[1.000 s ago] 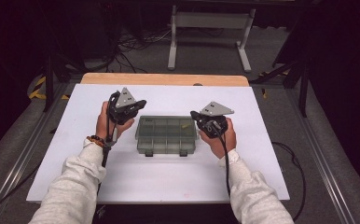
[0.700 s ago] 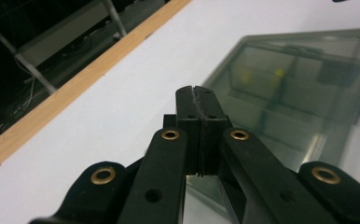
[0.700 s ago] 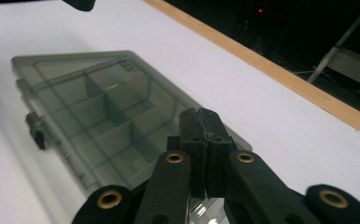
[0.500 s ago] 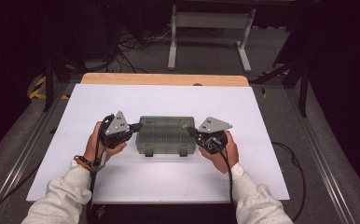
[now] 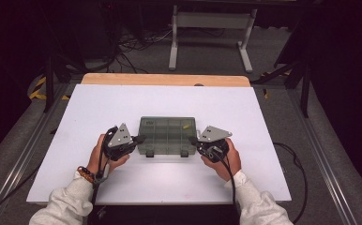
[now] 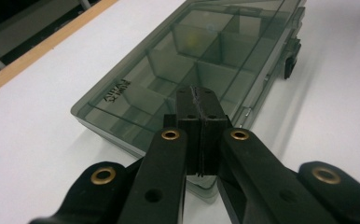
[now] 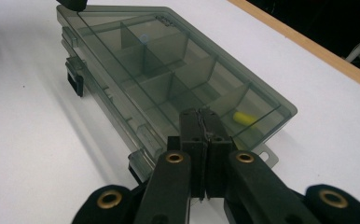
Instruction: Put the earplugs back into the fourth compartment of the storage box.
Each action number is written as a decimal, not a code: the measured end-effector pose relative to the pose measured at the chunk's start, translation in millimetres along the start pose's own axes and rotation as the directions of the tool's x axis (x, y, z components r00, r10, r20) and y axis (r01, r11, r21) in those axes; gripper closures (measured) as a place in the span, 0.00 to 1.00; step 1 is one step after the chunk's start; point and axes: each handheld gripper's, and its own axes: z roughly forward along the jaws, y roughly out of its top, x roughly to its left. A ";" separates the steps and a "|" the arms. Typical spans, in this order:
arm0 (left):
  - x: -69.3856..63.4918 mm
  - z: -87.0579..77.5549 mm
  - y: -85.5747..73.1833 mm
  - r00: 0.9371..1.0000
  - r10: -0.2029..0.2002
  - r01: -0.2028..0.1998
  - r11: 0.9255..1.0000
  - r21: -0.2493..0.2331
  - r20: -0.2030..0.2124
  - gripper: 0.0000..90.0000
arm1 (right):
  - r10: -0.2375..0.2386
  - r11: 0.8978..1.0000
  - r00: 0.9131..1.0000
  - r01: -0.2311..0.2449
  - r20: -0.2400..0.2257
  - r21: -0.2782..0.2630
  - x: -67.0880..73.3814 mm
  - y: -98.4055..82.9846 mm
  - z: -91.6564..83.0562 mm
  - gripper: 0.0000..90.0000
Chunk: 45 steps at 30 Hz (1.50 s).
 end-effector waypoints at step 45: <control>-1.5 14.0 -21.3 1.000 -0.023 0.023 1.000 -0.021 0.008 1.00 | 0.023 1.000 0.999 -0.022 0.033 -0.017 3.6 -20.3 15.1 0.99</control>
